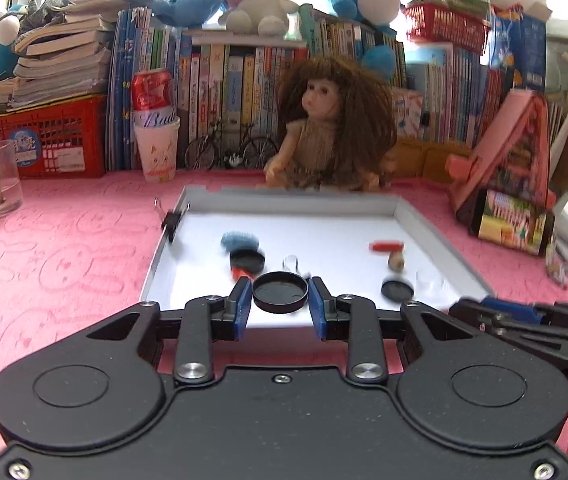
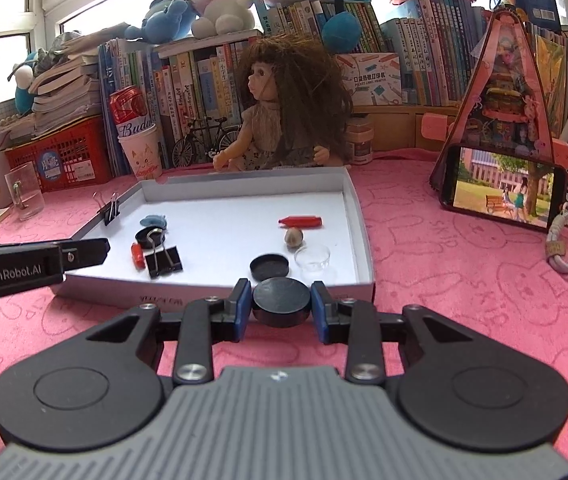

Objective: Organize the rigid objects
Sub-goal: 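Carry both black lids with both grippers over the white tray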

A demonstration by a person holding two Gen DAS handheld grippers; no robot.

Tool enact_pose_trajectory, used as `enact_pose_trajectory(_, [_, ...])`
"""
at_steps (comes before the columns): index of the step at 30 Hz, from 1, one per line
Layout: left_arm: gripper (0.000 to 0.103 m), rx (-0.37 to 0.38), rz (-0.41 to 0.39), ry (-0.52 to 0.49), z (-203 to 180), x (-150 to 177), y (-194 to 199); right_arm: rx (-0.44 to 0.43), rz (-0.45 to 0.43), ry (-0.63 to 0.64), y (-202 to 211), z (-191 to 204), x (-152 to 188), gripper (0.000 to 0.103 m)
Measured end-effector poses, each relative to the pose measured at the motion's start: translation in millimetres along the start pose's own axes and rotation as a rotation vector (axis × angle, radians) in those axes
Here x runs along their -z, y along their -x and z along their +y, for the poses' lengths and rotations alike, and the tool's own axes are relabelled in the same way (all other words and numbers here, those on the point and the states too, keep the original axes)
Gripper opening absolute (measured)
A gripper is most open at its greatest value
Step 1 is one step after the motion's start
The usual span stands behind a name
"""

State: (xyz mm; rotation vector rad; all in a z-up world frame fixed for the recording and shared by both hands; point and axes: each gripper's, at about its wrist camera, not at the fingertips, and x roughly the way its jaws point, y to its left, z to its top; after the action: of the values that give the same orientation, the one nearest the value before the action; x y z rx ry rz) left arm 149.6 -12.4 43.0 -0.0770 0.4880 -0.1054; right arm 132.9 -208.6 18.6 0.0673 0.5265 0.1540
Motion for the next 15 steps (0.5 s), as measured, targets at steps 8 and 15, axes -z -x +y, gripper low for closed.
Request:
enact_pose_trajectory(8, [0.029, 0.015, -0.056, 0.003, 10, -35, -20, 0.012, -0.029, -0.027, -18, -7, -30, 0.037])
enact_pose_trajectory(15, [0.029, 0.004, -0.03, 0.008, 15, -44, -53, -0.02, -0.011, -0.089, -40, -19, -53, 0.037])
